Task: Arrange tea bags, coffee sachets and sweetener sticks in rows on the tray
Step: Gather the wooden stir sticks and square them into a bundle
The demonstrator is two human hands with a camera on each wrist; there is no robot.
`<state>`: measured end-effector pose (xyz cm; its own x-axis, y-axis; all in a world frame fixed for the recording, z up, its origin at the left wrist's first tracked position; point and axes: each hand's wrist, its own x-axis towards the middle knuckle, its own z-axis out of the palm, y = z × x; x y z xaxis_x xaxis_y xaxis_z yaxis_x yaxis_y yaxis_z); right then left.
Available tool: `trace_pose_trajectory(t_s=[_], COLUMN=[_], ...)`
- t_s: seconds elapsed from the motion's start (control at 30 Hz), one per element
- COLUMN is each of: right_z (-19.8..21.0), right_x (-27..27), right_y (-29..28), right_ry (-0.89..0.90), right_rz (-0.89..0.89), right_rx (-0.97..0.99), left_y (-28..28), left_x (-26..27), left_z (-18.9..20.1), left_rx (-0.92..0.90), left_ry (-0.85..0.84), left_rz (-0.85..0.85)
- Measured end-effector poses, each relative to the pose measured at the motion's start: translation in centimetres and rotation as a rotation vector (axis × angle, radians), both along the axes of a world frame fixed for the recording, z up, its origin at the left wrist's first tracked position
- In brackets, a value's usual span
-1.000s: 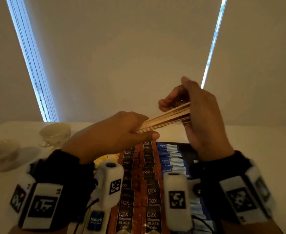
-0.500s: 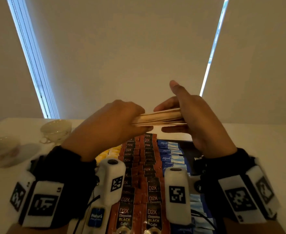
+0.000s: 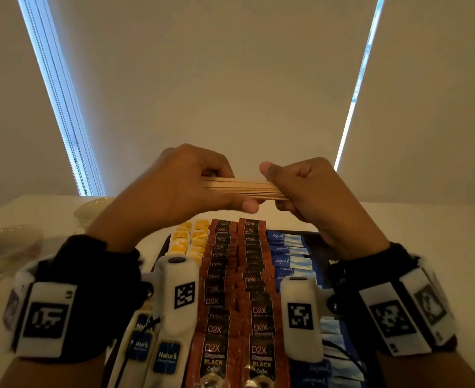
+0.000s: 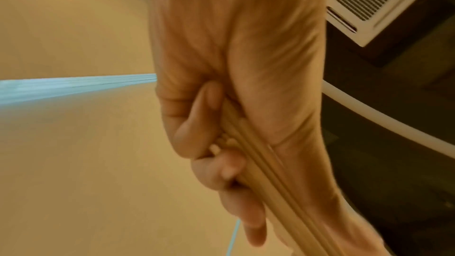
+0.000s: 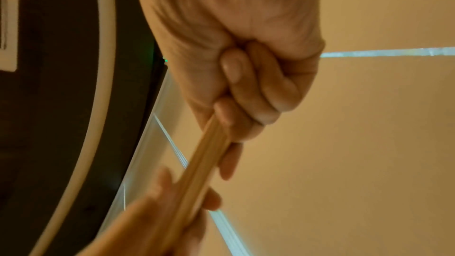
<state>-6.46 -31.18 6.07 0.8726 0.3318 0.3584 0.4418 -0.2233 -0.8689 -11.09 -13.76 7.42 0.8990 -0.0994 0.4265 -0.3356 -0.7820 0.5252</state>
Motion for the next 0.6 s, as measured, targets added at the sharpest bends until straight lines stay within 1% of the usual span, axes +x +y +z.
trace_pose_trajectory(t_s=[0.07, 0.13, 0.17, 0.2, 0.27, 0.3, 0.33, 0.37, 0.5, 0.53, 0.6], right_z=[-0.2, -0.5, -0.7, -0.9, -1.4, -1.4, -1.5, -1.4, -1.5, -1.6, -2.0], right_x=[0.2, 0.4, 0.4, 0.5, 0.4, 0.2, 0.2, 0.1, 0.1, 0.2, 0.2], right_y=[0.1, 0.3, 0.5, 0.8, 1.4, 1.7, 1.9, 1.9, 1.9, 2.0, 2.2], right_ry=[-0.024, -0.038, -0.052, -0.066, -0.072, -0.07, -0.076, -0.098, -0.263, -0.275, -0.231], right_rz=[0.006, -0.012, -0.02, -0.022, -0.003, 0.007, 0.009, -0.004, -0.127, -0.144, -0.154], right_rx=[0.076, 0.161, 0.181, 0.187, 0.178, 0.17, 0.169, 0.175, 0.178, 0.181, 0.22], left_y=[0.0, -0.2, -0.4, -0.7, -1.0, -1.0, -0.8, -0.6, 0.3, 0.4, 0.3], left_x=[0.0, 0.2, 0.3, 0.4, 0.6, 0.6, 0.6, 0.4, -0.1, -0.2, -0.2], left_z=[-0.1, -0.3, -0.5, -0.6, -0.8, -0.8, -0.7, -0.6, -0.3, -0.3, -0.4], left_rx=[-0.255, -0.512, -0.608, -0.681, -0.755, -0.757, -0.743, -0.711, -0.483, -0.466, -0.461], left_ry=[-0.034, -0.057, -0.071, -0.097, -0.188, -0.222, -0.221, -0.18, 0.145, 0.187, 0.201], left_rz=[-0.052, -0.049, -0.046, -0.045, -0.017, 0.006, 0.023, 0.036, 0.058, 0.055, 0.061])
